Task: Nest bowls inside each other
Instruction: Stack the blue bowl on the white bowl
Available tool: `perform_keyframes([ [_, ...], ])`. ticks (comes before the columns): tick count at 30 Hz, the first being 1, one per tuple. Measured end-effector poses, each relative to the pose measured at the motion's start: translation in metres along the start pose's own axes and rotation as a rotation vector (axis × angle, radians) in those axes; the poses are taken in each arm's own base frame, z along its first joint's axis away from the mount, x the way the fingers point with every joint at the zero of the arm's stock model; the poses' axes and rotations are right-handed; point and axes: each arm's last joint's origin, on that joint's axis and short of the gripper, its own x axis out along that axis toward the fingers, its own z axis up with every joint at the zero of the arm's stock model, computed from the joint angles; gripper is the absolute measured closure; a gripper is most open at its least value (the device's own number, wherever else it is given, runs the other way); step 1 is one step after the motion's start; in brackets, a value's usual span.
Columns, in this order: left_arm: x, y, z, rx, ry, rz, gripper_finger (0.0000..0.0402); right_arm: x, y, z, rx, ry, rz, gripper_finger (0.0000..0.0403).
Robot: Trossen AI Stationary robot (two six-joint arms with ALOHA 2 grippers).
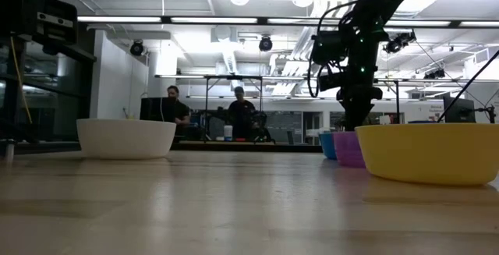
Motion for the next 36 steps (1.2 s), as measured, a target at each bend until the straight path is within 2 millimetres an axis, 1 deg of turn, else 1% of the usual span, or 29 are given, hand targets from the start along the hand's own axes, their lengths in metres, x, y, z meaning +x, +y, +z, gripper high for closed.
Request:
perform_keyframes([
  [9, 0.0, 0.0, 0.0, 0.0, 0.0, 0.0, 0.0352, -0.001, -0.002, 0.003, 0.009, -0.04, -0.014, 0.0322],
  [15, 0.0, 0.0, 0.0, 0.0, 0.0, 0.0, 0.0352, -0.001, -0.009, -0.003, 0.098, -0.009, -0.012, 0.0322],
  [25, 0.0, 0.0, 0.0, 0.0, 0.0, 0.0, 0.0352, -0.001, -0.008, -0.008, 0.236, 0.039, 0.007, 0.0322],
  [36, 0.0, 0.0, 0.0, 0.0, 0.0, 0.0, 0.0352, 0.0, -0.007, -0.009, 0.275, 0.059, 0.02, 0.0322],
])
